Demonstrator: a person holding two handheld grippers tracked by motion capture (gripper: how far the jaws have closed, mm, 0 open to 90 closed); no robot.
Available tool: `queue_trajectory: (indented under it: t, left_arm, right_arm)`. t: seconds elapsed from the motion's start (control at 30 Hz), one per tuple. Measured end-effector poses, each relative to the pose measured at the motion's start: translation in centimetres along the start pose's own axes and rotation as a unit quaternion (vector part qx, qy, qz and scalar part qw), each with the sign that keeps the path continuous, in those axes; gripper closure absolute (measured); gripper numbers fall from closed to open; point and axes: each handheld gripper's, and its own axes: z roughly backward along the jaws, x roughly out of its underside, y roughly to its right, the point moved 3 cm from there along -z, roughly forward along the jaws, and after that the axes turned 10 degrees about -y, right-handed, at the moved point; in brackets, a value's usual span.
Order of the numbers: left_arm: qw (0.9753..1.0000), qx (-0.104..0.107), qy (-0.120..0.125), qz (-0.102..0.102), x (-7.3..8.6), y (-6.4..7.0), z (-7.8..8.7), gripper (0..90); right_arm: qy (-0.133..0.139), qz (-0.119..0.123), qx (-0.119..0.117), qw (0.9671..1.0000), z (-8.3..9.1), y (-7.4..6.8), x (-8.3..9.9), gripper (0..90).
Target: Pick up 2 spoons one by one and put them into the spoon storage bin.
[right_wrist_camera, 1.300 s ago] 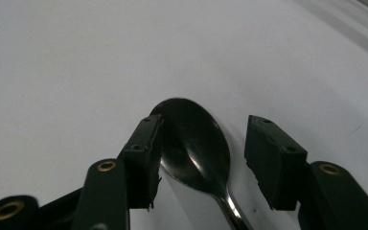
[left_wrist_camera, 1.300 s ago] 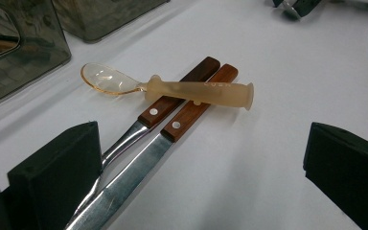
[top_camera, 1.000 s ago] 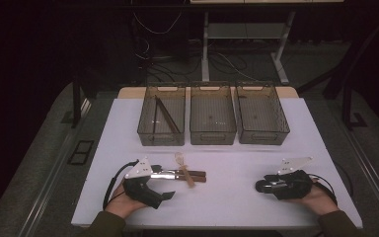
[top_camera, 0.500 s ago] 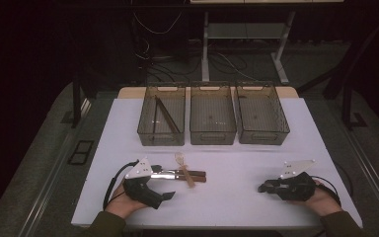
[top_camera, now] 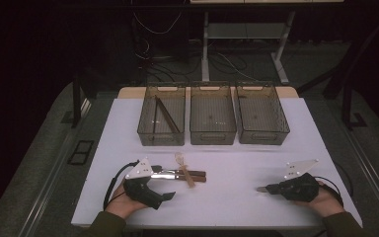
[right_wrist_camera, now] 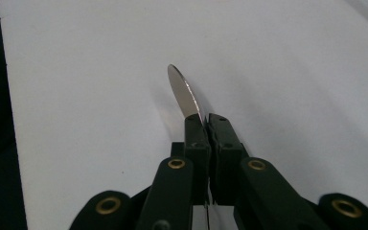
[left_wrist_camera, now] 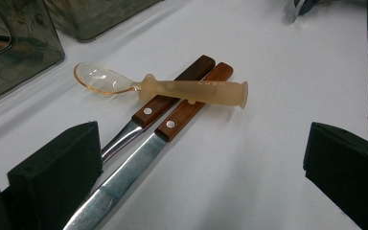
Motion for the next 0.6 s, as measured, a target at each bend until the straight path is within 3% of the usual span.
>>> queue_trajectory:
  t: [0.2, 0.6]
  left_arm:
    - [1.0000, 0.006, 0.001, -0.007, 0.0, 0.1, -0.1, 0.0]
    - [0.9999, 0.010, 0.004, -0.004, 0.0, -0.3, -0.3, 0.0]
  right_arm:
    - [-0.004, -0.009, -0.004, 0.9999, 0.1, 0.1, -0.1, 87.8]
    - [0.035, -0.056, 0.044, 0.9968, 1.3, 1.0, -2.4, 87.8]
